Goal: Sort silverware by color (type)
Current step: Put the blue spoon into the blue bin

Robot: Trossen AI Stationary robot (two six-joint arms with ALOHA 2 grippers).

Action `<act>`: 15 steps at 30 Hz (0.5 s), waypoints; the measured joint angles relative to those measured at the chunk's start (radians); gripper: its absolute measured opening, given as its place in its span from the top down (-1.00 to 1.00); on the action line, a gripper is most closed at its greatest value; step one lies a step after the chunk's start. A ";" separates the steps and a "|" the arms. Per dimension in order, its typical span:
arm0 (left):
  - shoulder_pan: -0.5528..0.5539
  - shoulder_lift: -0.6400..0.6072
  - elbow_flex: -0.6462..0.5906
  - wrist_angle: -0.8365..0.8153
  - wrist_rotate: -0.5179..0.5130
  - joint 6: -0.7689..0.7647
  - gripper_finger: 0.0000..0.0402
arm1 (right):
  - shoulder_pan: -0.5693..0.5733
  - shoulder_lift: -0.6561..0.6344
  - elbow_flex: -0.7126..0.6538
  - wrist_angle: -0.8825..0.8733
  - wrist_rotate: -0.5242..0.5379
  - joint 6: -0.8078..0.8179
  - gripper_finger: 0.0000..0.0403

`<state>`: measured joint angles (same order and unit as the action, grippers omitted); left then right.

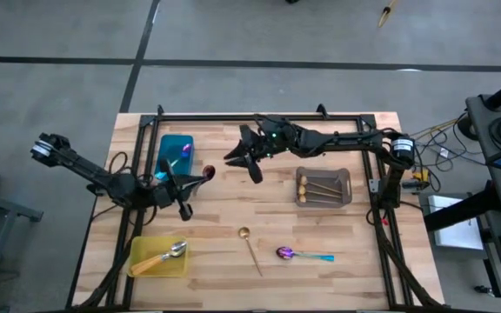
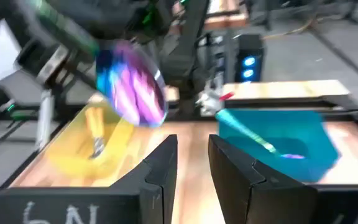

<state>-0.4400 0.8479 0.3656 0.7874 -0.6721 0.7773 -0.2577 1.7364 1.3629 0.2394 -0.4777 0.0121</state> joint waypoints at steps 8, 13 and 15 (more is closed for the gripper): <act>0.000 -0.029 0.000 -0.002 0.134 -0.006 1.00 | -0.011 0.017 0.004 0.005 -0.169 0.053 0.56; 0.000 -0.031 0.000 -0.002 0.139 -0.009 1.00 | -0.006 0.017 0.004 0.013 -0.211 0.074 0.34; 0.000 -0.031 0.000 -0.003 0.139 -0.012 1.00 | -0.004 0.024 0.005 0.039 -0.204 0.098 0.21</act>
<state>-0.4404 0.8168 0.3656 0.7849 -0.5327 0.7652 -0.2615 1.7603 1.3680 0.2779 -0.6819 0.1101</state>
